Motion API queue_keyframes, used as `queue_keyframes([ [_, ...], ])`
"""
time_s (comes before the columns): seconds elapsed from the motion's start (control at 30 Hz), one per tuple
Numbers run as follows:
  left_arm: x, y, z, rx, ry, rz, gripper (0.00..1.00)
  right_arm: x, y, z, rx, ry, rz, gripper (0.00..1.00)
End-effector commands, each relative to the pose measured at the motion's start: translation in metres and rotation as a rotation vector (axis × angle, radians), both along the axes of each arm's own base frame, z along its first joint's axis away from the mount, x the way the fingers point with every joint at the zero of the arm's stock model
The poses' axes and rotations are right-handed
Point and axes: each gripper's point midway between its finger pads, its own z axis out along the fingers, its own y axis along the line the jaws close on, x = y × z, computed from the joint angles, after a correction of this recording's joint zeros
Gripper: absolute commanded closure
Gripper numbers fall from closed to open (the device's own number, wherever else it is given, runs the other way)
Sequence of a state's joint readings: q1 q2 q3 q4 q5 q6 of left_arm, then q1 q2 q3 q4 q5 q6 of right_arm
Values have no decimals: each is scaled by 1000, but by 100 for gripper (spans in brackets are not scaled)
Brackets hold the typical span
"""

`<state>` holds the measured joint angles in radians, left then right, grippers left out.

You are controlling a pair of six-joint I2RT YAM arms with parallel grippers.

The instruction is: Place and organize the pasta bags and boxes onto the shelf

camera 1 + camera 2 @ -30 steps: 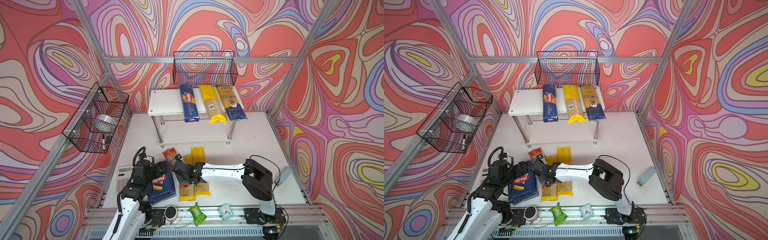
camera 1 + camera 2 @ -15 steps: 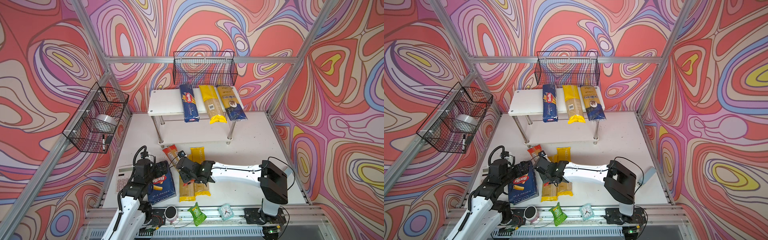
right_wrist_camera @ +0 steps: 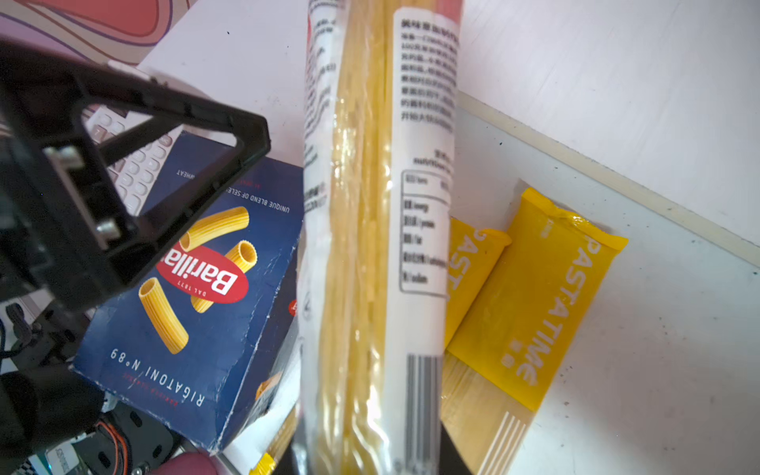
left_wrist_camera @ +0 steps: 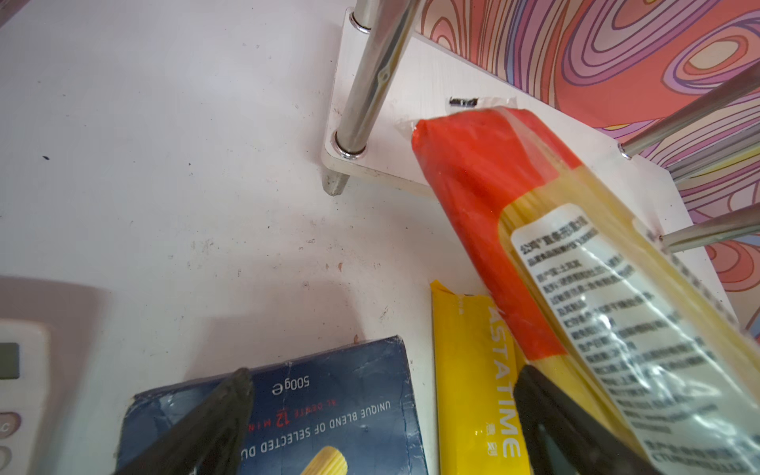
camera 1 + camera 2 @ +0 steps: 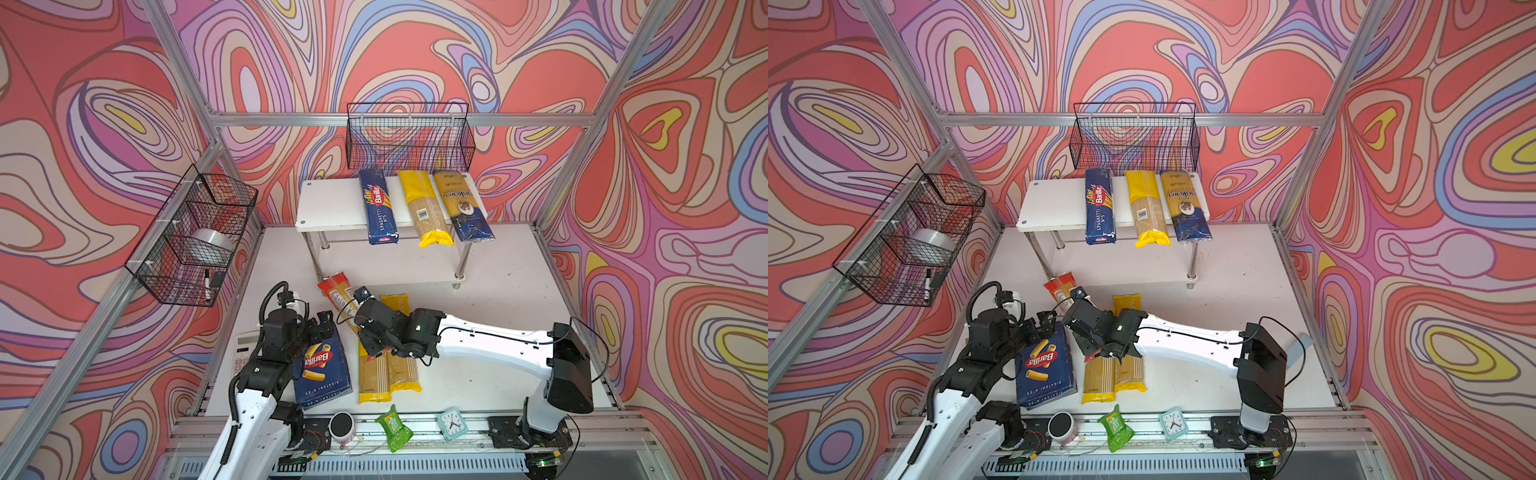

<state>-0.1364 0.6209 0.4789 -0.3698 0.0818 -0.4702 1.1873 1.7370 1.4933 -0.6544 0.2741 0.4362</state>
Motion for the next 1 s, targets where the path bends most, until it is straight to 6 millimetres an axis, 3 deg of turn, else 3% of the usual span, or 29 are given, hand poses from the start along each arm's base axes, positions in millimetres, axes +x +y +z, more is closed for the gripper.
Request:
queue_keyframes([
  [0.0,1,5,-1,35,-5,7,0,14,6,95,178,-167,4,100],
  [0.3,-5,-2,7,-8,1,-19,0,26,-2,141,195,-231,28,100],
  [0.33,-4,-3,22,-21,-22,-15,0,26,-2,145,193,-236,30,100],
  [0.57,-2,-21,46,-82,-16,-100,0,31,3,182,200,-296,59,100],
  [0.73,1,-25,53,-69,-5,-131,0,25,7,199,233,-303,98,100],
  [0.97,6,-31,77,-87,-45,-163,0,36,4,214,226,-306,53,100],
])
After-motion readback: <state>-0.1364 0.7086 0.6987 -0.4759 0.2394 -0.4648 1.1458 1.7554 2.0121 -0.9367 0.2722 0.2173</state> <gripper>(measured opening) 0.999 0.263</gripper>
